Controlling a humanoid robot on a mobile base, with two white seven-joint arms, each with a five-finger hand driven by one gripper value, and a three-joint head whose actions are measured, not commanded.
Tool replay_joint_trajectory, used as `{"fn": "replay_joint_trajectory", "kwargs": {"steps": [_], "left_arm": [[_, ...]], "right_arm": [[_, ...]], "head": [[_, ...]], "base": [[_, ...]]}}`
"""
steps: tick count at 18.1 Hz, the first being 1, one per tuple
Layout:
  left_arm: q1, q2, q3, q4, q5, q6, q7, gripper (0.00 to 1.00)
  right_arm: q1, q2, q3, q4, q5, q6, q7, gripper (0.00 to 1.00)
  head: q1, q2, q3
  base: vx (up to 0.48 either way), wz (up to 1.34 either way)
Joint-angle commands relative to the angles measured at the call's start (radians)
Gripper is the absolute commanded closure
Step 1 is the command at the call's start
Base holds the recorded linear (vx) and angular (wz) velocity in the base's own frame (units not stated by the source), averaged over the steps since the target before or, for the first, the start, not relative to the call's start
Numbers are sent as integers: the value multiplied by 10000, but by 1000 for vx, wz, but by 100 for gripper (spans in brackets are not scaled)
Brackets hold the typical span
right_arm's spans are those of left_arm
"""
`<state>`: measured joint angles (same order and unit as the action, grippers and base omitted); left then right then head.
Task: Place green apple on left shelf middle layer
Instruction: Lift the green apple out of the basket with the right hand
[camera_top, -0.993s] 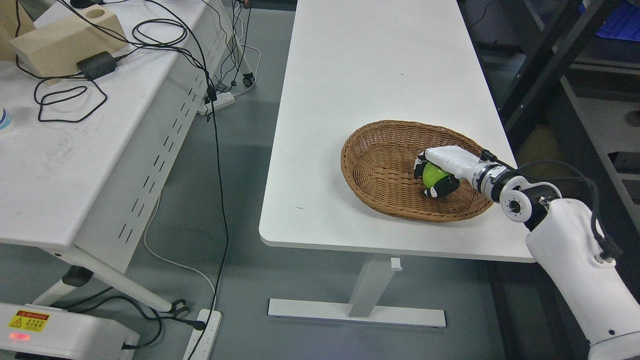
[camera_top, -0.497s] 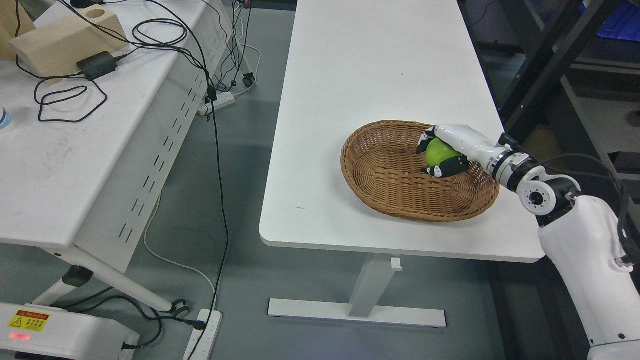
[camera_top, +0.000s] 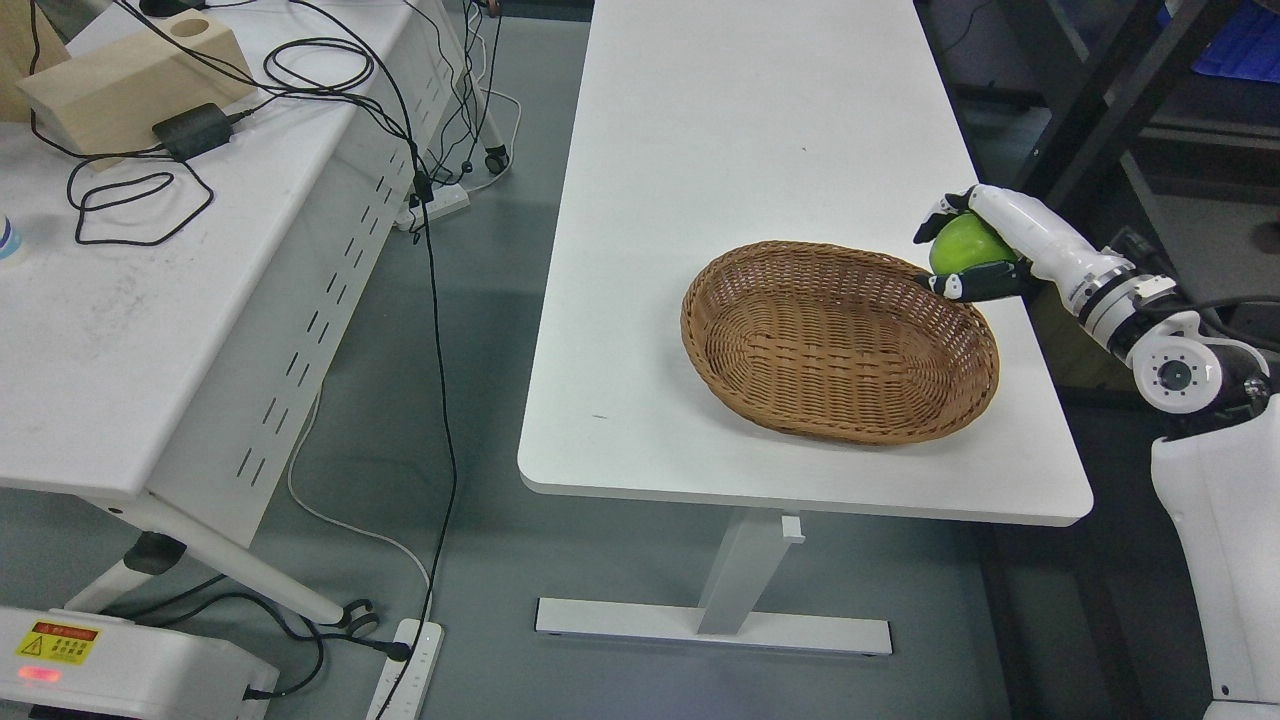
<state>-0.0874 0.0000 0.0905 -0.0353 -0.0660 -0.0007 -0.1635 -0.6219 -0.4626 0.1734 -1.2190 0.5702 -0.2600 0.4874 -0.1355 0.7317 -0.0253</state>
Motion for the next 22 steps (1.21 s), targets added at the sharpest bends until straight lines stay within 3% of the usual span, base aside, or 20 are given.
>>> {"fn": "replay_joint_trajectory", "kwargs": {"steps": [1,8,10,16,22], "left_arm": [[0,175,0,0,0,-8,9,0],[0,175,0,0,0,-8,9,0],[0,175,0,0,0,-8,9,0],[0,175,0,0,0,-8,9,0],[0,175,0,0,0,-8,9,0]], "right_arm": [[451,-144,-1213,-680,20,390,709,98],[1124,-191,-1334,-848,-118,392,772,97],[1431,8,-1975,-1062,-530,162,726,97],[2551,1954,-4535,-1629,-732,-267,618,97],[3471,2356,-5629,-2137,-1053,-314,618,97]], "head": [[0,0,0],[0,0,0],[0,0,0],[0,0,0],[0,0,0]], "base": [[0,0],[-24,2],[-93,32],[-143,43],[-185,101]]}}
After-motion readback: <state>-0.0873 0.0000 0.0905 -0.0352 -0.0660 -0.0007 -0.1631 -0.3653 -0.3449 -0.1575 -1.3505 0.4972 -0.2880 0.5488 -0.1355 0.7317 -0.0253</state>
